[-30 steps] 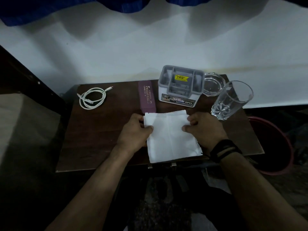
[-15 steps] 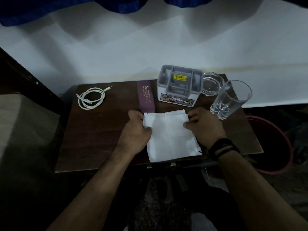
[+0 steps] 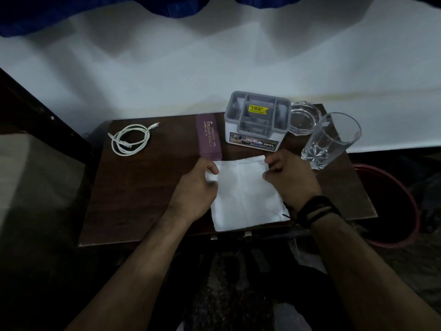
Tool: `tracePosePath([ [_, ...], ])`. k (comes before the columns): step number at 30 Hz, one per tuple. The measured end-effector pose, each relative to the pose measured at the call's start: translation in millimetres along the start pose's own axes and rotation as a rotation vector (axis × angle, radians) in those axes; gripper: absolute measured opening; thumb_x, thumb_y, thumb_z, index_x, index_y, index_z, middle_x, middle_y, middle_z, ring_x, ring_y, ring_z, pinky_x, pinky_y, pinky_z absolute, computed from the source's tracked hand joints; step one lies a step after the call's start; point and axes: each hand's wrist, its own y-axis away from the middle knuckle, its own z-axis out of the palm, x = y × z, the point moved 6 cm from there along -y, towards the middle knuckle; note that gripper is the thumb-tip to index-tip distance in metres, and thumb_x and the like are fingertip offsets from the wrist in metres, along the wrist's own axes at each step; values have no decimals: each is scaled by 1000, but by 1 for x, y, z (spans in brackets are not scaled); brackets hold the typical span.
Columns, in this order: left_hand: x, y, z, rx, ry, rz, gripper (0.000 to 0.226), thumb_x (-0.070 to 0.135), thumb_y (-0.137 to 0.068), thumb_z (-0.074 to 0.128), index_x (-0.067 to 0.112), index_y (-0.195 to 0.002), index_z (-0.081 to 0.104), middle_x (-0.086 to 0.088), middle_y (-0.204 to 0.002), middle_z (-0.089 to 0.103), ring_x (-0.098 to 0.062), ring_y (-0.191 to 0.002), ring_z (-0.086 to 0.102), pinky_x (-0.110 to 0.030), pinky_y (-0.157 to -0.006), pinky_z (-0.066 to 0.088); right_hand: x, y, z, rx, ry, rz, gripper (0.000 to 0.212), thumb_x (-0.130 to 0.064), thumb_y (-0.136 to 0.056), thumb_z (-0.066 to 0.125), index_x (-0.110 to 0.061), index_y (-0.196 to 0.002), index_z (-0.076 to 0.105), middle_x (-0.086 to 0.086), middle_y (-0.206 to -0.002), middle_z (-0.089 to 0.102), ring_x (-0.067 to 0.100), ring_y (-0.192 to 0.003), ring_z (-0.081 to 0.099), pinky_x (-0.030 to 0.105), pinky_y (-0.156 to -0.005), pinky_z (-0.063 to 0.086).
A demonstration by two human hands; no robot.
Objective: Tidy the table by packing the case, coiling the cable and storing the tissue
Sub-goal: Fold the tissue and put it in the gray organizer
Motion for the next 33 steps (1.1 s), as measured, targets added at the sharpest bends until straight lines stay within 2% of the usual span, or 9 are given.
tracePosePath([
  [4, -1, 0, 1, -9, 13, 2, 21, 11, -93, 59, 30, -102, 57, -8, -92, 70, -31, -77, 68, -46, -71, 57, 1, -1, 0, -1, 31, 36, 19, -11, -81, 71, -19, -98, 75, 1, -100, 75, 26, -101, 67, 39, -94, 52],
  [7, -2, -1, 2, -30, 30, 11, 20, 11, -96, 58, 29, -102, 62, 3, -104, 68, -20, -83, 68, -41, -77, 58, 0, -1, 1, -3, 24, 47, 14, -15, -81, 72, -20, -93, 77, 1, -103, 77, 25, -102, 68, 39, -96, 51],
  [13, -3, -2, 4, -49, 36, 12, 20, 12, -96, 58, 30, -102, 66, 9, -103, 66, -12, -79, 65, -31, -70, 54, 9, -3, 3, -44, 132, 94, 9, -29, -82, 78, -22, -85, 75, 2, -100, 76, 26, -100, 67, 32, -87, 49],
  [18, -5, -4, 7, -75, 20, 28, 26, 11, -98, 56, 25, -113, 72, 7, -126, 65, -10, -107, 63, -23, -87, 50, -1, -1, 3, -14, 204, -22, 12, -20, -83, 69, -13, -75, 74, 5, -87, 75, 26, -89, 66, 34, -77, 51],
  [20, -5, -5, 7, -73, 26, 27, 26, 10, -98, 57, 23, -116, 72, 6, -129, 66, -9, -112, 61, -21, -90, 48, -11, 0, 5, 5, 196, -102, 18, -21, -80, 69, -19, -63, 66, 1, -83, 71, 22, -86, 64, 31, -72, 44],
  [22, -5, -5, 7, -69, 37, 24, 24, 13, -98, 58, 22, -115, 72, 6, -128, 67, -8, -112, 61, -20, -91, 48, -18, 1, 6, 15, 177, -142, 19, -26, -79, 70, -25, -62, 62, -4, -81, 68, 19, -84, 63, 29, -71, 40],
  [26, -4, -5, 10, -82, 105, -27, 22, 31, -100, 59, 20, -113, 73, 5, -117, 70, -12, -105, 67, -33, -88, 58, -33, 9, 8, 31, 73, -178, 13, -28, -84, 70, -18, -76, 68, -5, -79, 71, 18, -79, 65, 33, -77, 49],
  [29, -4, -4, 11, -96, 229, -96, 48, 58, -95, 54, 14, -99, 74, -6, -99, 75, -22, -93, 72, -53, -83, 61, -41, 14, 20, -52, -21, -234, 12, -30, -88, 71, -20, -84, 66, -7, -81, 71, 13, -79, 66, 34, -79, 52],
  [33, -5, -3, 12, -116, 346, -163, 66, 84, -79, 42, 31, -98, 77, 5, -99, 78, -15, -96, 74, -51, -89, 60, -54, 26, 37, -261, -294, -315, 15, -20, -90, 73, -14, -90, 59, -4, -83, 69, 12, -81, 66, 32, -78, 52],
])
